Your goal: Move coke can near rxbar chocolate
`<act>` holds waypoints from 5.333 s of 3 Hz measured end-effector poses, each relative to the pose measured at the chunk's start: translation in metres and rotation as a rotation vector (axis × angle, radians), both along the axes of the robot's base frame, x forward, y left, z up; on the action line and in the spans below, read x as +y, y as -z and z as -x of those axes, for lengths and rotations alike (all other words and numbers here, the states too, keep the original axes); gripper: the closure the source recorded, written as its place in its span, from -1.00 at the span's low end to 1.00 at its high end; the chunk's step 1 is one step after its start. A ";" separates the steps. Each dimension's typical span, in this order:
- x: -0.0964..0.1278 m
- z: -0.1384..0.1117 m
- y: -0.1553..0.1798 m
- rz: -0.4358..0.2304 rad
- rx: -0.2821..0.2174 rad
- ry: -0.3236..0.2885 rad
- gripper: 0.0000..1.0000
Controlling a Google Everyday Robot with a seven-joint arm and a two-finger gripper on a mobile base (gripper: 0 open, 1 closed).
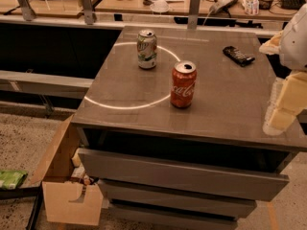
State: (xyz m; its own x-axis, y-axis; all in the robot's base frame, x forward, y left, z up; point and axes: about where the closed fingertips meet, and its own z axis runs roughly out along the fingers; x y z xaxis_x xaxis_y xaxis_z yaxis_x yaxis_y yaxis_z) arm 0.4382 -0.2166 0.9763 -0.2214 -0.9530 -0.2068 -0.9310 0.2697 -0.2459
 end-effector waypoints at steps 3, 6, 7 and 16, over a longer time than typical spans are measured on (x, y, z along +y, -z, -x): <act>-0.004 -0.072 0.005 -0.077 -0.026 0.112 -1.00; 0.064 -0.168 0.019 -0.229 0.074 0.079 -1.00; 0.092 -0.168 0.025 -0.259 0.113 0.043 -1.00; 0.085 -0.255 0.066 -0.171 0.093 0.188 1.00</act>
Offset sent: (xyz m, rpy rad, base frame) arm 0.0299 0.0024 -0.0002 0.0729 -0.0335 -0.0580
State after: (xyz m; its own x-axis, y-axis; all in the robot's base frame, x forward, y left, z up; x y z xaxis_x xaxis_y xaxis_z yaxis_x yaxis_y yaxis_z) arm 0.6930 -0.1313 0.9105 -0.4168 -0.8461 -0.3322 -0.8770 0.4704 -0.0979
